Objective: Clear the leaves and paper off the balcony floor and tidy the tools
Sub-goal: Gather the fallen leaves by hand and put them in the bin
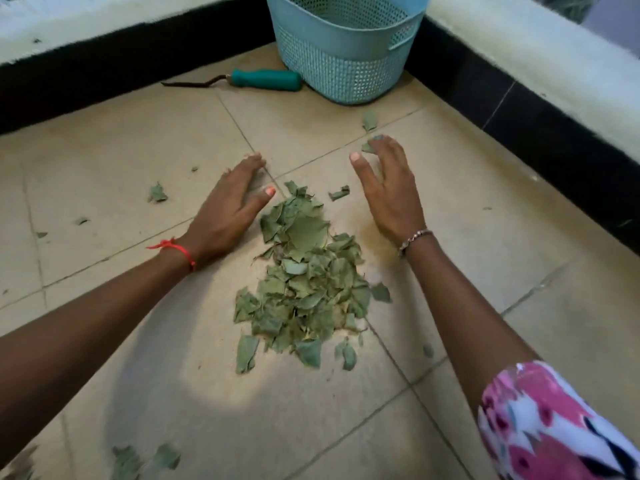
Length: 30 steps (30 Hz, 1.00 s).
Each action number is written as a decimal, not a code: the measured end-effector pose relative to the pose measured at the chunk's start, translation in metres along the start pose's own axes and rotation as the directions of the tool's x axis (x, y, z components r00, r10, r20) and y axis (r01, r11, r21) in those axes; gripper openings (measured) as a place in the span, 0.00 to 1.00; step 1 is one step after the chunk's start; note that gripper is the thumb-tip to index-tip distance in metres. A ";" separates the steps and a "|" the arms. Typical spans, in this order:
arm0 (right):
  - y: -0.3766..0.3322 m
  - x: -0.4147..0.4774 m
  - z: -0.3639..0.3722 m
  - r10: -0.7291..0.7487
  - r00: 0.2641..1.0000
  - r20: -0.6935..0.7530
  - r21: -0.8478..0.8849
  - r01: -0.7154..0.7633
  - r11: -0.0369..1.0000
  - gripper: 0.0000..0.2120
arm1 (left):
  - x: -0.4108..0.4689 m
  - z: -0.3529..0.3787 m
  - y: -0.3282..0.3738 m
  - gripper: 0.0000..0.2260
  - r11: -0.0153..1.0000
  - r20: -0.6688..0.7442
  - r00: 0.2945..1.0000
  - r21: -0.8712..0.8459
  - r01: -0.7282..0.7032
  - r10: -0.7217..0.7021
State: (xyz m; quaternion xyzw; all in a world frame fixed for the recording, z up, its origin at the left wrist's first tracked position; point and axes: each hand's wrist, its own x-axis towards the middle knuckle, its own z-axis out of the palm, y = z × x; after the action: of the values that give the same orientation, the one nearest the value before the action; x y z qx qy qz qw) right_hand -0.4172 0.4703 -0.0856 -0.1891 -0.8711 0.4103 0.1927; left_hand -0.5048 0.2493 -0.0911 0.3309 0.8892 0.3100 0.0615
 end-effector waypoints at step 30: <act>-0.039 -0.059 0.020 -0.170 0.863 0.476 -0.018 0.203 0.979 0.31 | -0.042 -0.036 -0.030 0.31 0.897 -0.053 0.906 0.122 0.424 -0.421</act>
State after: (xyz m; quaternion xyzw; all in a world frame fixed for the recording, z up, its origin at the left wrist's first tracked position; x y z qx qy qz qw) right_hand -0.3836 0.4053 -0.0774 -0.0049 -0.9192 0.3938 0.0069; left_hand -0.5003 0.1867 -0.0842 0.1296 0.9588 0.2344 0.0944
